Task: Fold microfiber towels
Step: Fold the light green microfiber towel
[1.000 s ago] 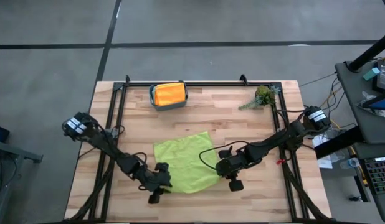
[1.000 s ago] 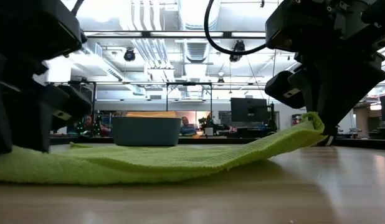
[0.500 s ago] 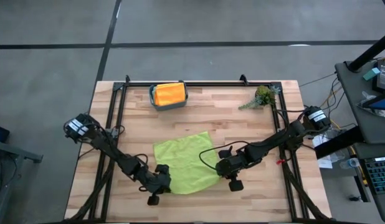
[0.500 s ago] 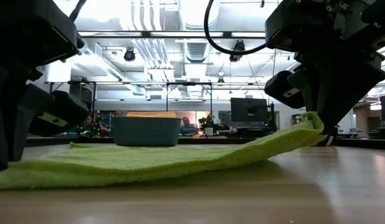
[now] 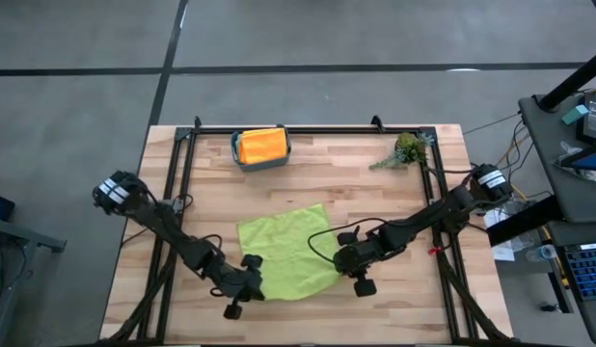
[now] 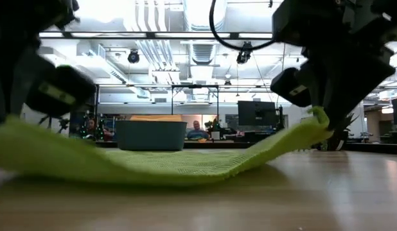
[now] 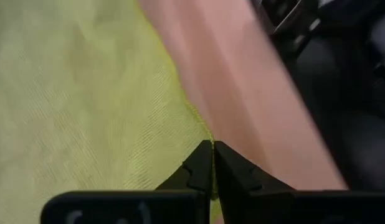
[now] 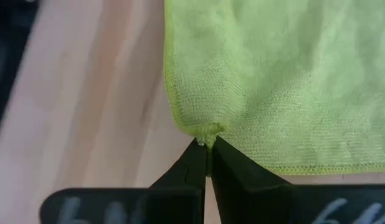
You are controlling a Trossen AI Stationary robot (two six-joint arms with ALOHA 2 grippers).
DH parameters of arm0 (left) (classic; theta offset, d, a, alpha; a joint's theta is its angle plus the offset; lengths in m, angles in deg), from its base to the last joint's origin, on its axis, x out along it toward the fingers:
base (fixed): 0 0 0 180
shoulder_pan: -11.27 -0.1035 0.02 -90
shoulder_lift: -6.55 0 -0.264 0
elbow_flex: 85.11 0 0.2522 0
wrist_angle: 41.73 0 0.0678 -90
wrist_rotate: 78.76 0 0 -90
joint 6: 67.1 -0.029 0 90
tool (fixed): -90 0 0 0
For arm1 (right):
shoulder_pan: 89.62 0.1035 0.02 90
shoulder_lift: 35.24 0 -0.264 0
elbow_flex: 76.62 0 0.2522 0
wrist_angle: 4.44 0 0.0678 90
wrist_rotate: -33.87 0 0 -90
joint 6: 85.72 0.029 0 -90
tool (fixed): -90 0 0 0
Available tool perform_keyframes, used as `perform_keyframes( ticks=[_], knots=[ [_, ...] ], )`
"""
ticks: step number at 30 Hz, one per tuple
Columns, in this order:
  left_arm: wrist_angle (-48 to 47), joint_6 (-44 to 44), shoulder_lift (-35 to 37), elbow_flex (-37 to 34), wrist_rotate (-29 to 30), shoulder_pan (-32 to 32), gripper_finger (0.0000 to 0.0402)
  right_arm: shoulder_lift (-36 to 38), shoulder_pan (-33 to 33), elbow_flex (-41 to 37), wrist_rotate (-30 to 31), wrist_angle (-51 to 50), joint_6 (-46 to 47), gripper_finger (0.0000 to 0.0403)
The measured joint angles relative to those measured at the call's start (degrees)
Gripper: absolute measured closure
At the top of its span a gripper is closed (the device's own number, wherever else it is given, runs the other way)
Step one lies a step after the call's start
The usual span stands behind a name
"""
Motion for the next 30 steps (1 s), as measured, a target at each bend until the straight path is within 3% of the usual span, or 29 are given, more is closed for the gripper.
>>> perform_keyframes(
  ticks=[5, 10, 15, 25, 30],
  knots=[
    [-1.44, 1.03, 4.5, -0.02, 1.47, 2.25, 0.0401, 1.07, 1.1, 1.09, -0.19, -0.61, 0.96, 0.0394],
    [-12.62, 1.55, 9.66, -0.15, 5.73, 2.71, 0.0401, 1.4, 0.86, 2.6, 0.51, -1.99, -0.37, 0.0394],
    [-21.27, 4.89, 14.41, -0.79, 8.57, 2.63, 0.0401, 1.91, -0.14, 4.64, 5.74, -5.03, -1.21, 0.0394],
    [-34.05, 6.06, 19.94, -1.64, 20.96, 0.11, 0.0402, 1.97, -6.54, 6.22, 18.52, -9.44, -6.21, 0.0394],
    [-37.62, 6.0, 20.23, -2.09, 21.46, -3.31, 0.0402, 1.26, -11.43, 5.78, 20.93, -9.6, -7.33, 0.0394]
  ],
)
